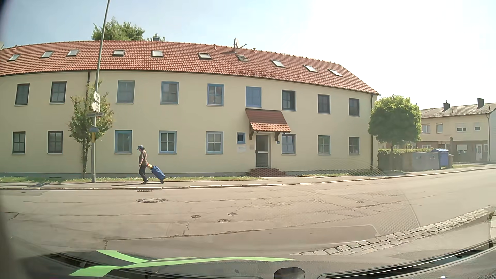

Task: Follow the waypoints while adhering to traffic rules and regulations

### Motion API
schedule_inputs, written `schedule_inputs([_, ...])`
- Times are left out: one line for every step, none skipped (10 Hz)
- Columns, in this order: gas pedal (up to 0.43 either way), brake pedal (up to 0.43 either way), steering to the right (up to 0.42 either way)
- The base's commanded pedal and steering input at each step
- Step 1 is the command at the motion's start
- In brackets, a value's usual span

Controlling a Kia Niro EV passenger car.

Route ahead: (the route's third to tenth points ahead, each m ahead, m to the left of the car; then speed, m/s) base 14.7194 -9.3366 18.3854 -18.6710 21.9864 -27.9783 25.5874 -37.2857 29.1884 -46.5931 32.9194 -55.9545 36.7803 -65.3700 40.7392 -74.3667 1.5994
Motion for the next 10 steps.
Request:
schedule_inputs([0.0, 0.213, 0.093])
schedule_inputs([0.0, 0.22, 0.093])
schedule_inputs([0.0, 0.22, 0.093])
schedule_inputs([0.0, 0.22, 0.094])
schedule_inputs([0.0, 0.226, 0.093])
schedule_inputs([0.0, 0.232, 0.093])
schedule_inputs([0.0, 0.232, 0.094])
schedule_inputs([0.0, 0.232, 0.094])
schedule_inputs([0.0, 0.232, 0.094])
schedule_inputs([0.0, 0.232, 0.093])
